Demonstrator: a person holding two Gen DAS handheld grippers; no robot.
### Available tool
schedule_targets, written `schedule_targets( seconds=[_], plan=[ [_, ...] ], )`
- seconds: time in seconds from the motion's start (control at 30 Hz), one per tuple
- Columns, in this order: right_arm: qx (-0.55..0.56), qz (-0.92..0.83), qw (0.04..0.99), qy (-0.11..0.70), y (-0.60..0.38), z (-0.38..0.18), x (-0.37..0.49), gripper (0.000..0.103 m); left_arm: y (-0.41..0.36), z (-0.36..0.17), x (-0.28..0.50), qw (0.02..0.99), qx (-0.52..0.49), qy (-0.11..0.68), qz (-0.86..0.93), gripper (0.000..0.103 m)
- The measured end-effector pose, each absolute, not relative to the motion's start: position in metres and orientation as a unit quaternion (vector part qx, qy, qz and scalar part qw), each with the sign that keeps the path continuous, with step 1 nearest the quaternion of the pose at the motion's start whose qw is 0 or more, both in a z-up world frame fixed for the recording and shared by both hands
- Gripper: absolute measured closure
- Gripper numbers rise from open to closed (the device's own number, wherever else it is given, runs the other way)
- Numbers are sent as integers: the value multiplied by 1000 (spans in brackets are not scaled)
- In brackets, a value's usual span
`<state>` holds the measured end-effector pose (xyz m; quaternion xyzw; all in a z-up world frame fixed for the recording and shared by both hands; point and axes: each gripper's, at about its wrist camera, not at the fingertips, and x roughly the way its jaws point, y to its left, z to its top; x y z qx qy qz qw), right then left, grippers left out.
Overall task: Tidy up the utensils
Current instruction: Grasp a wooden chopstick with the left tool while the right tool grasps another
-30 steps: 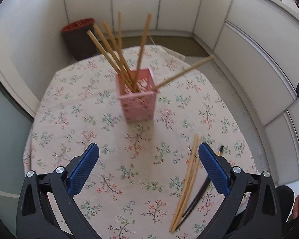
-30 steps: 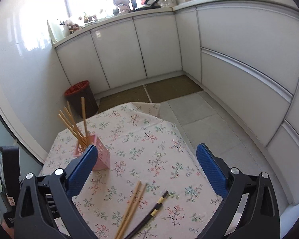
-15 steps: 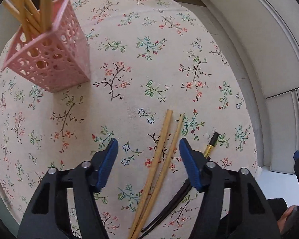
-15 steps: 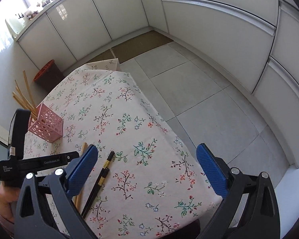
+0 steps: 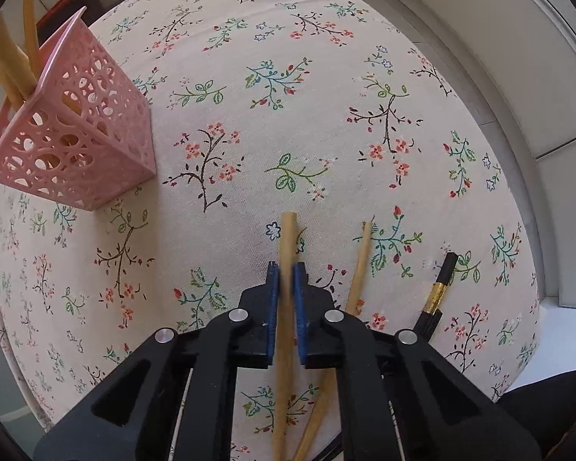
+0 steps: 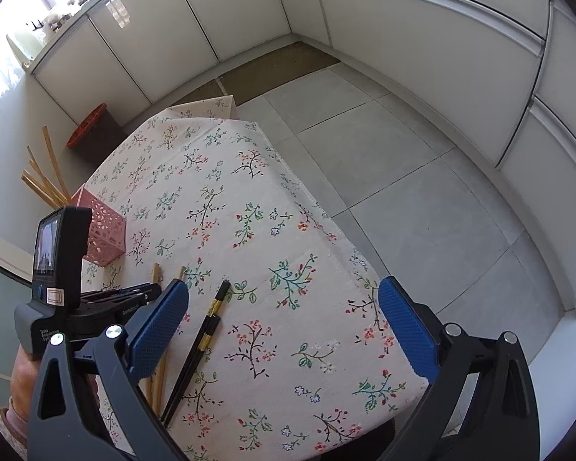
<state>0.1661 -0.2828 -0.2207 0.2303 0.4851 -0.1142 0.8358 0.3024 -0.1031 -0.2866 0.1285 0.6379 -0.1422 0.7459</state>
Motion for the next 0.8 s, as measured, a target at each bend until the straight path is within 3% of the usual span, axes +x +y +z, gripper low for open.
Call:
schedule_targets(
  seconds=[0.23, 0.43, 0.7, 0.77, 0.8],
  plan=[
    [201, -81, 831, 512, -232, -219, 204, 7, -62, -267, 295, 763, 101, 622, -146, 96],
    [172, -67, 811, 555, -178, -237, 239, 12, -15, -217, 280, 796, 69, 582, -152, 96],
    [140, -98, 760, 627, -130, -287, 271, 31, 48, -162, 253, 845, 33, 520, -122, 96],
    [158, -92, 735, 653, -123, -305, 274, 52, 62, -157, 252, 853, 31, 510, -109, 96],
    [150, -103, 745, 642, -120, -303, 273, 56, 68, -153, 250, 855, 28, 507, -105, 96]
  ],
)
